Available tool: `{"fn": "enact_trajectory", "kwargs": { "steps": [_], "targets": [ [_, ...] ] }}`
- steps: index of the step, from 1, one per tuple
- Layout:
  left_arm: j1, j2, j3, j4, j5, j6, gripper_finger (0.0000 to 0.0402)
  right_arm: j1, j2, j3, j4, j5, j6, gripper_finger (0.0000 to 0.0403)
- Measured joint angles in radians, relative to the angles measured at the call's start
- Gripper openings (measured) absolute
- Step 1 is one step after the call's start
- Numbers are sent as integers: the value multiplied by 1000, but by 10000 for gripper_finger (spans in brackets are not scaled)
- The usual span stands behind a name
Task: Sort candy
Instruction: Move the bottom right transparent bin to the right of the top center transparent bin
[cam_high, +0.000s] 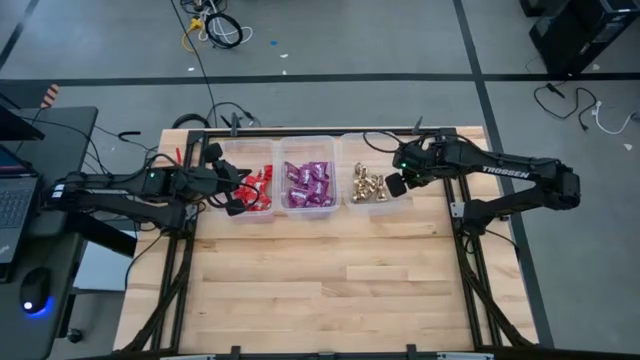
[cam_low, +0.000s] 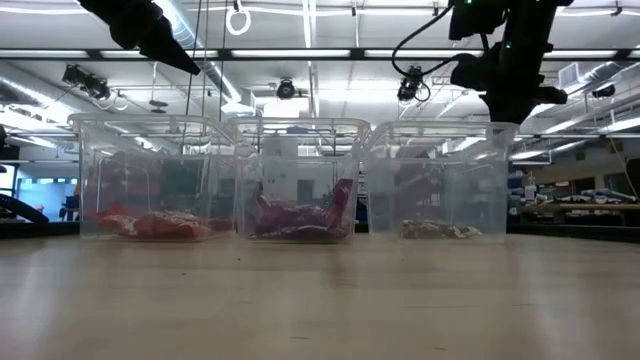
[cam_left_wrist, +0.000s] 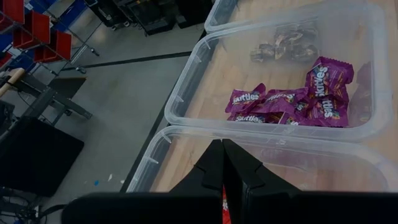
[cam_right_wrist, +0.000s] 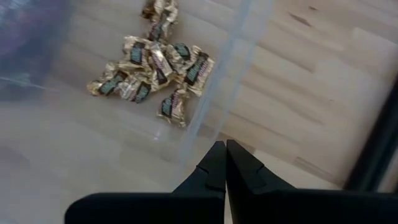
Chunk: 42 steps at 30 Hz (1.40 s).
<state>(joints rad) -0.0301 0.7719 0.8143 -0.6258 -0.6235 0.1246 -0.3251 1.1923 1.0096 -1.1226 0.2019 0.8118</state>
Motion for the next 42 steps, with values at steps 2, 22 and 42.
{"fn": "enact_trajectory", "kwargs": {
  "steps": [2,22,42],
  "targets": [
    [0,0,0,0,0,0,1,0,0,0,20,-6,-2,0],
    [0,0,0,-30,51,-66,1,31,-47,125,-99,156,-36,0],
    [0,0,0,177,90,-54,1,-449,136,130,684,-237,-918,0]
  ]
}}
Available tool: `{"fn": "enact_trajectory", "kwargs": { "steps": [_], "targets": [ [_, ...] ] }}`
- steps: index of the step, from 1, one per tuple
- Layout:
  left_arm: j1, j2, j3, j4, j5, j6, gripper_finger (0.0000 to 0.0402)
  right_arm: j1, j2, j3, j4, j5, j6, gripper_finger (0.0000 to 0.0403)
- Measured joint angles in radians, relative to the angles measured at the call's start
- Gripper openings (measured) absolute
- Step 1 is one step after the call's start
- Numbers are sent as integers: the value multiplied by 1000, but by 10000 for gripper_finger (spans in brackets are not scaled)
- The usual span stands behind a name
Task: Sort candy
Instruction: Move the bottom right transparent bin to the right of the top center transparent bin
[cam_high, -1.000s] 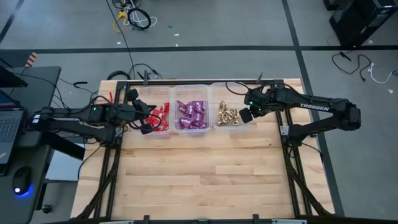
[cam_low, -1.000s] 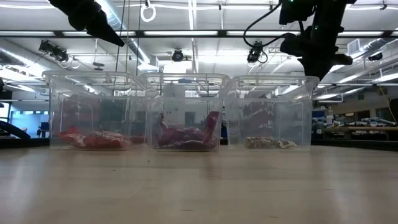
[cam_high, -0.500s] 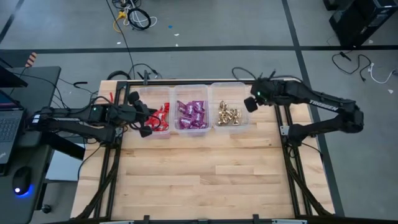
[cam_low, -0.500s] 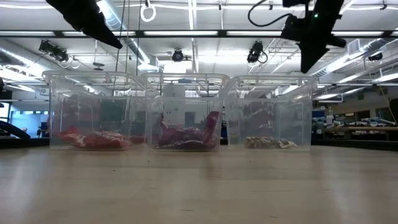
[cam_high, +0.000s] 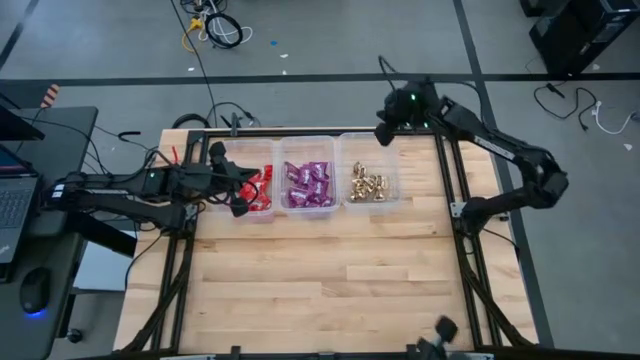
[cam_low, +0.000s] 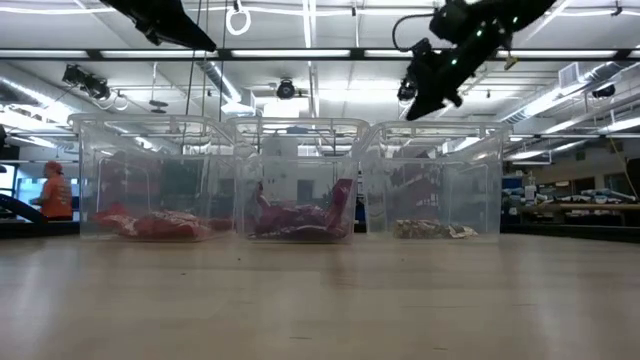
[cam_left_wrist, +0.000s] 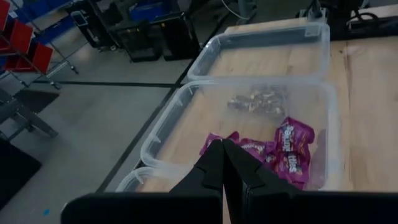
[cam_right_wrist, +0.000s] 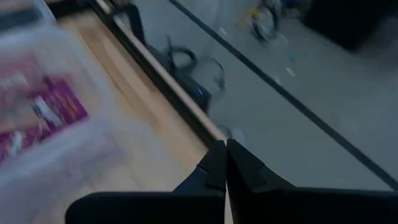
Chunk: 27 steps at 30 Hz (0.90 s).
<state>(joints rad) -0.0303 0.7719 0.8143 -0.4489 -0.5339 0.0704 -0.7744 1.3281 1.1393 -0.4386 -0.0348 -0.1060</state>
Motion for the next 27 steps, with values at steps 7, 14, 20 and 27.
{"fn": "enact_trajectory", "kwargs": {
  "steps": [7,14,20,27],
  "targets": [
    [0,0,0,22,0,-14,1,-118,167,0,157,-233,59,0],
    [0,0,0,42,0,-49,1,-134,250,0,98,-250,120,0],
    [0,0,0,41,0,-63,1,-132,249,0,87,-280,103,0],
    [0,0,0,41,0,-72,1,-117,249,0,41,-281,95,0]
  ]
}}
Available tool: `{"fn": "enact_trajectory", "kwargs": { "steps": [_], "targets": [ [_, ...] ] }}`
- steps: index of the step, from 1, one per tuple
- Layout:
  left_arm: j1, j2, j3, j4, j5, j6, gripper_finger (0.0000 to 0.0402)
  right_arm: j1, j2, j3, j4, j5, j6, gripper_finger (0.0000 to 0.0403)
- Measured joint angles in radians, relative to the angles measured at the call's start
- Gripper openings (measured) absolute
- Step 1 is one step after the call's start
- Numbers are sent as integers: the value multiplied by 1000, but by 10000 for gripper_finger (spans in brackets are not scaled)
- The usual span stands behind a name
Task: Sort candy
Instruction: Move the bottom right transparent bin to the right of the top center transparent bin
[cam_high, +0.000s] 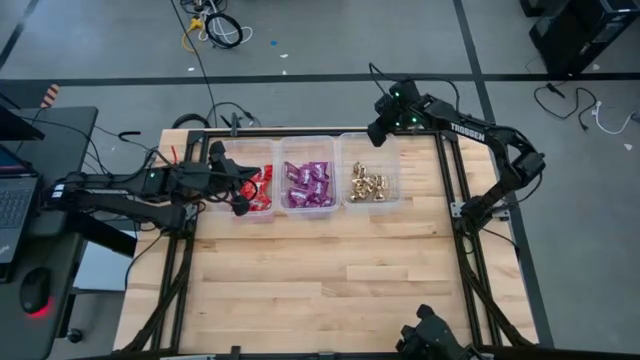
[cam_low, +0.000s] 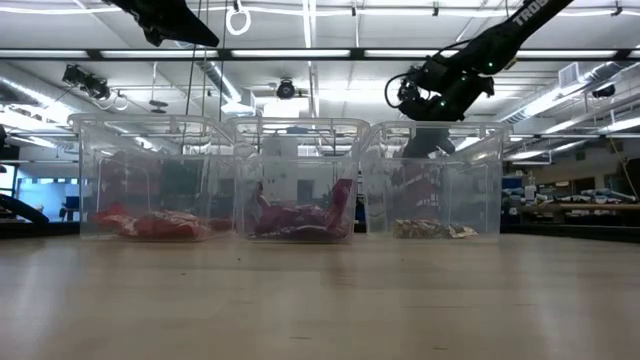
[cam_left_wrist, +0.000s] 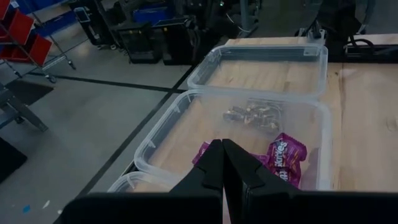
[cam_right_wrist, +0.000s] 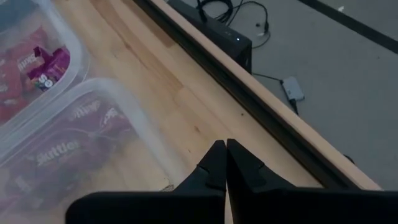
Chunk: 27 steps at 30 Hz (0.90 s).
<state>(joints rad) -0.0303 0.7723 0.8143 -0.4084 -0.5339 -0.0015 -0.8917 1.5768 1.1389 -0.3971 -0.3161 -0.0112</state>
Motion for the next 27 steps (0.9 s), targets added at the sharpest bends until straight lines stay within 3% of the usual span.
{"fn": "enact_trajectory", "kwargs": {
  "steps": [19,27],
  "targets": [
    [0,0,0,-1,0,-11,1,29,0,0,-9,1,-8,0],
    [0,0,0,-2,0,-37,1,9,-109,44,-117,138,-15,0]
  ]
}}
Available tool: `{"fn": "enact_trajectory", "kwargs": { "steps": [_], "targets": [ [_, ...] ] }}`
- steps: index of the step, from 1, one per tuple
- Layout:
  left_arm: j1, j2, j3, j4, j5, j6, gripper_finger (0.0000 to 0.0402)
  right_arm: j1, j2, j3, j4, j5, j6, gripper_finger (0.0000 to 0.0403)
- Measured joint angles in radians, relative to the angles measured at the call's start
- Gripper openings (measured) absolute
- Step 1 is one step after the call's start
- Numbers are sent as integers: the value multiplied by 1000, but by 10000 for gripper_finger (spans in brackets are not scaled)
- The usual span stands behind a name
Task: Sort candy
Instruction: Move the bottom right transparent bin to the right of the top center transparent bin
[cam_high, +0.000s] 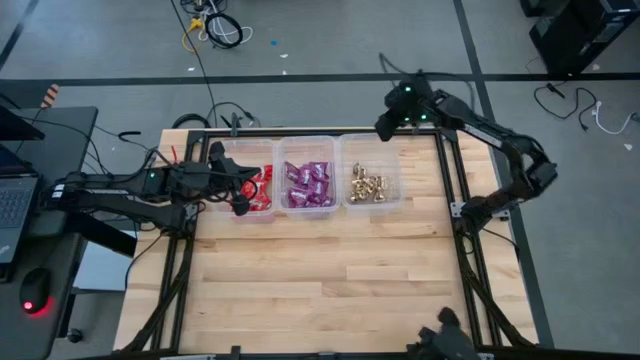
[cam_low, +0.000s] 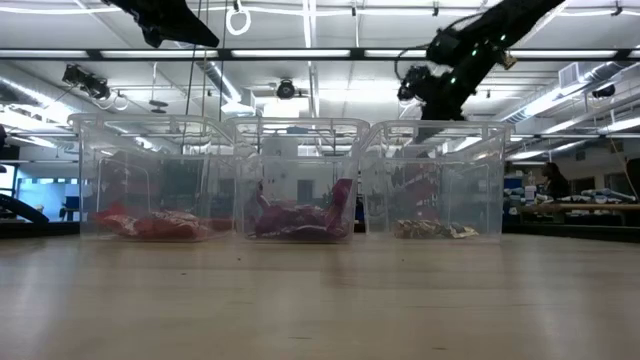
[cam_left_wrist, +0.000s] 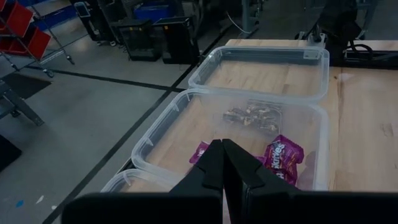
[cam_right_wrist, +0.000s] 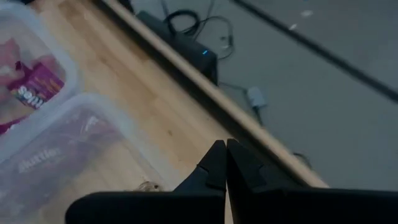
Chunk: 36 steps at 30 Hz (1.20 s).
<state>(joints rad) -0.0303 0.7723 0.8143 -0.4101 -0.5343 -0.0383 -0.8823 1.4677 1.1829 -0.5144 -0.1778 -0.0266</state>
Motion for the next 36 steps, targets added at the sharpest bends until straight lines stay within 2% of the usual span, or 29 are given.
{"fn": "enact_trajectory", "kwargs": {
  "steps": [4,9,15,19,27,36],
  "targets": [
    [0,6,1,-8,0,-8,1,3,-125,8,-104,75,16,0],
    [0,6,1,-127,38,-55,1,49,-255,9,-320,90,82,0],
    [0,6,1,-360,86,-205,1,169,-319,9,-602,222,211,0],
    [0,6,1,-426,84,-220,1,258,-337,9,-736,290,321,0],
    [3,90,-2,-372,81,-131,0,404,-343,-96,-726,291,454,0],
    [57,258,-3,-324,76,-128,0,454,-342,-196,-575,271,488,0]
  ]
}}
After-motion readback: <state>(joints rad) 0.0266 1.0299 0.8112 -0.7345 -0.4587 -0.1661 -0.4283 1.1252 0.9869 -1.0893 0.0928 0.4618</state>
